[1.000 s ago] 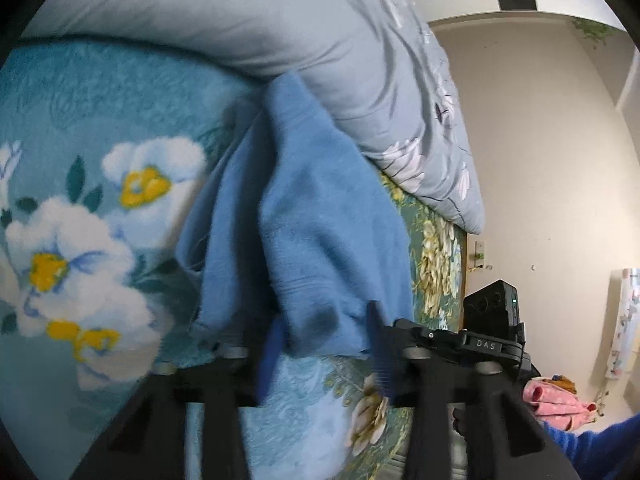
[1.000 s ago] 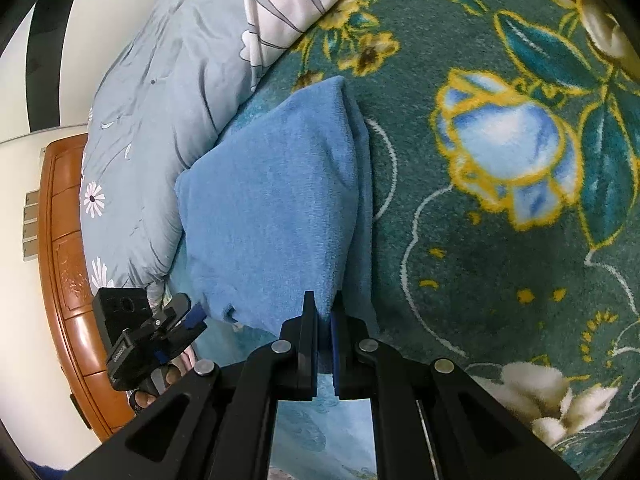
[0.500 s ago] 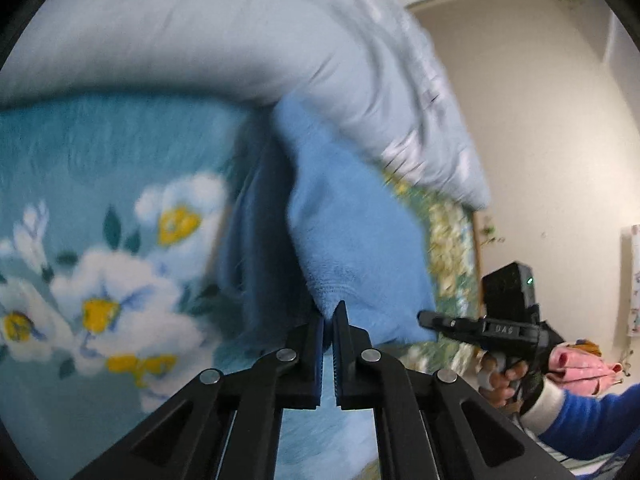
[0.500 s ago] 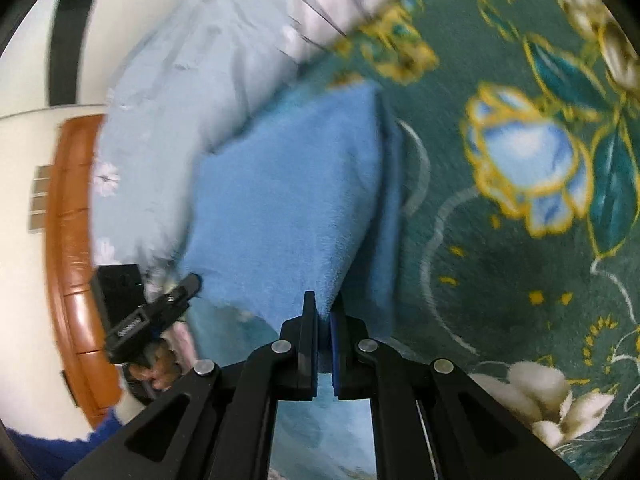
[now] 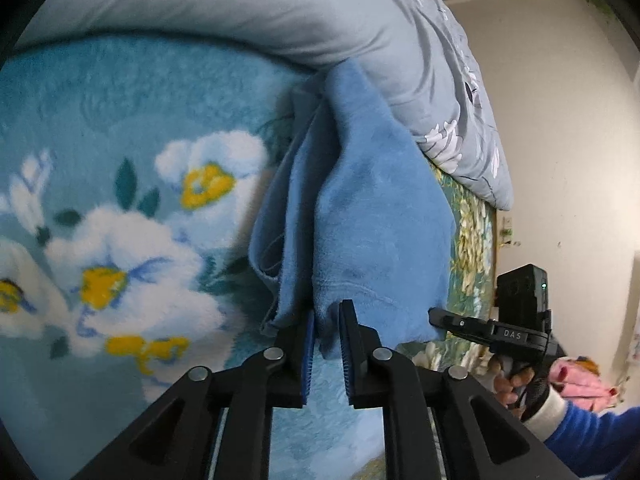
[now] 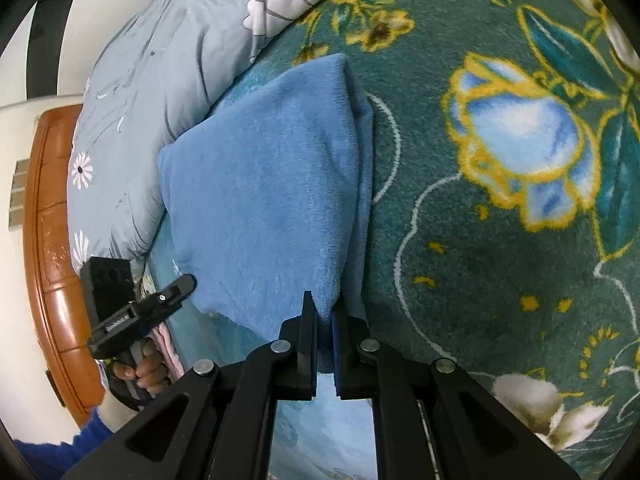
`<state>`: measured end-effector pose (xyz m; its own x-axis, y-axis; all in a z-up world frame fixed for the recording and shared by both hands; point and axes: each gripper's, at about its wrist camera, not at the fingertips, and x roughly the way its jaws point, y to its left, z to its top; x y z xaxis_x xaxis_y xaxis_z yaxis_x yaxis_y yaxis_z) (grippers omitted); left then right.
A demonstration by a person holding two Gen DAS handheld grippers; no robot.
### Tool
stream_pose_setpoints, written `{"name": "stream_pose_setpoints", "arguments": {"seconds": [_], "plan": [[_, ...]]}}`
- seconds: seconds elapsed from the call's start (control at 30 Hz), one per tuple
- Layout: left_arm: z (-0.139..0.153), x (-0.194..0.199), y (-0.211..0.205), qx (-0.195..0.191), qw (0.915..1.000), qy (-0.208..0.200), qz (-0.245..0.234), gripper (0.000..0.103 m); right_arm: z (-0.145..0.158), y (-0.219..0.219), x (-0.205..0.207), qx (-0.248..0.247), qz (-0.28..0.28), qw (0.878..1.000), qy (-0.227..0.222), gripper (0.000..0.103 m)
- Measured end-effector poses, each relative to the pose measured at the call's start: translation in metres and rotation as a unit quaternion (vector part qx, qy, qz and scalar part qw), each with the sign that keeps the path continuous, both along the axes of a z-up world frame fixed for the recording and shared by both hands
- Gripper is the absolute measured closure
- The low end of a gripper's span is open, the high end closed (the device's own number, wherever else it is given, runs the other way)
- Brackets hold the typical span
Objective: Fold clothes
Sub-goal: 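Open the left gripper and release the folded sweater against the duvet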
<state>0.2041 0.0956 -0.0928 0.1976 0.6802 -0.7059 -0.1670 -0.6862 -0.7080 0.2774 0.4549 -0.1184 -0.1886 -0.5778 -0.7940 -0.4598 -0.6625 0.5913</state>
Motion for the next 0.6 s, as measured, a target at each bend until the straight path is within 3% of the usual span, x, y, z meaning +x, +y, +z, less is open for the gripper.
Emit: {"name": "stream_pose_setpoints", "arguments": {"seconds": [0.07, 0.1, 0.13, 0.2, 0.4, 0.6], "plan": [[0.008, -0.003, -0.004, -0.004, 0.9999, 0.012, 0.004, 0.053, 0.004, 0.000, 0.000, 0.009, 0.004, 1.000, 0.001, 0.094], [0.011, -0.006, -0.006, -0.002, 0.9998, 0.019, 0.011, 0.032, 0.009, 0.001, -0.001, 0.017, 0.006, 1.000, 0.007, 0.085], [0.014, -0.009, -0.009, -0.001, 0.9995, 0.026, 0.018, 0.022, 0.014, 0.001, 0.000, 0.024, 0.007, 1.000, 0.014, 0.064], [0.019, -0.016, -0.014, 0.000, 0.9988, 0.038, 0.031, 0.018, 0.022, 0.005, 0.002, 0.033, 0.001, 0.999, 0.034, 0.046], [-0.009, -0.029, 0.009, -0.005, 0.9996, 0.011, 0.026, 0.016, 0.007, 0.025, 0.006, 0.029, -0.053, 0.998, 0.028, 0.046], [-0.027, -0.035, 0.017, 0.031, 0.9985, -0.018, 0.042, 0.017, -0.011, 0.035, 0.002, -0.025, -0.102, 0.993, 0.045, 0.046]]}}
